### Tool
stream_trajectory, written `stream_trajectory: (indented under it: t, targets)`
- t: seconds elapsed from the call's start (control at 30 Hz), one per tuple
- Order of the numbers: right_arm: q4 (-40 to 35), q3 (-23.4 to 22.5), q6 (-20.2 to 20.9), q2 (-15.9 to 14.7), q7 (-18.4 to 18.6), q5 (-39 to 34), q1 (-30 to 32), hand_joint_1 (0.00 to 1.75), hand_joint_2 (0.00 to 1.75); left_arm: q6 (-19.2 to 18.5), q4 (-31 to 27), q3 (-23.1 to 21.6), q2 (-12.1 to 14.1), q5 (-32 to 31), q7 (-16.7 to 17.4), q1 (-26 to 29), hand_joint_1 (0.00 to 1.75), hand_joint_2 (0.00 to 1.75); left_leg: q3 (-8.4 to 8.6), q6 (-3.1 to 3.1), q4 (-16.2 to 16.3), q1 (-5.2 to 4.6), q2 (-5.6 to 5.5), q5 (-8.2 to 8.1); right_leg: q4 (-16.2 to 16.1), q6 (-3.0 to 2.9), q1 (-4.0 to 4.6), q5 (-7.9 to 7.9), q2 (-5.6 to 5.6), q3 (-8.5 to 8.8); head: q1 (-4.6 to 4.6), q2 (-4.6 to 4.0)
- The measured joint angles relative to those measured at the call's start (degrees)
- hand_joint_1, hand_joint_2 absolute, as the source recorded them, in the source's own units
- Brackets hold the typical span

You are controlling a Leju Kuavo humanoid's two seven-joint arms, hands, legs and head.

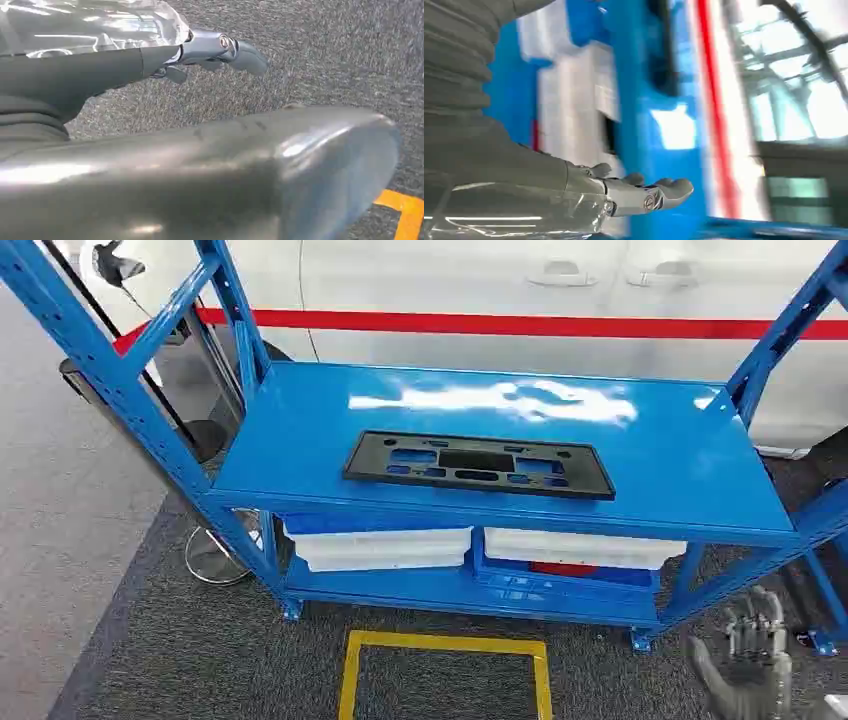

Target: Take the parts from the cabinet and place them on the table.

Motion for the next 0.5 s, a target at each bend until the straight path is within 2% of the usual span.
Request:
stream_trajectory:
  t: [0.17,0.2,0.27,0.37,0.43,0.47,0.5]
  targets:
    - [-9.84,-3.73,1.47,0.15,-1.75,3.39,1.51,0.00,1.75,0.11,0.13,-1.33,0.07,0.26,0.33,-0.30,0.00,0.00,0.00,0.03,0.00,-0.02,0.00,-0.02,-0.02,0.00,0.01,0.00,-0.02,0.00,0.00,0.00]
    - [-11.87,-4.32,1.53,0.17,-2.12,4.22,1.84,0.00,1.75,0.11,0.17,-1.62,0.26,0.26,0.35,-0.33,0.00,0.00,-0.08,0.35,0.36,-0.13,-0.01,-0.18,-0.17,0.22,-0.28,0.12,-0.01,0.02,0.00,0.00]
    - [-15.10,-4.95,1.31,0.13,-2.76,6.02,2.43,0.00,1.75,0.13,0.24,-1.99,0.35,0.33,0.48,-0.46,0.00,0.00,-0.09,0.45,0.41,-0.06,-0.01,-0.24,-0.17,0.29,-0.19,0.09,-0.01,0.08,0.00,0.00]
    - [-18.40,-4.79,-0.92,-0.50,-3.39,9.43,3.54,0.00,1.75,0.13,0.42,-2.71,0.44,0.35,0.55,-0.63,0.00,0.00,-0.22,0.77,0.58,-0.19,-0.01,-0.34,-0.20,0.68,-0.35,0.18,-0.03,0.14,0.00,0.00]
    - [-19.94,-3.43,-3.27,-1.75,-3.46,11.88,3.82,0.00,1.75,0.20,0.50,-2.99,0.46,0.44,0.72,-0.72,0.00,0.00,-0.28,1.19,0.27,-0.27,-0.01,-0.07,-0.71,1.16,-0.37,0.49,-0.02,0.29,0.00,0.00]
    - [-20.32,-2.87,-3.91,-2.10,-3.46,12.49,3.80,0.00,1.75,0.22,0.50,-3.06,0.44,0.46,0.79,-0.81,0.00,0.00,-0.05,1.50,-0.58,-0.01,0.00,0.33,-0.88,1.38,-0.03,0.58,0.00,0.49,0.00,0.00]
    - [-20.78,-2.15,-4.66,-2.60,-3.46,13.28,3.80,0.00,1.75,0.24,0.50,-3.14,0.42,0.48,0.85,-0.86,0.00,0.00,0.78,1.59,-1.28,0.59,0.02,0.95,-0.69,1.40,-0.13,0.35,-0.03,0.45,0.00,0.00]
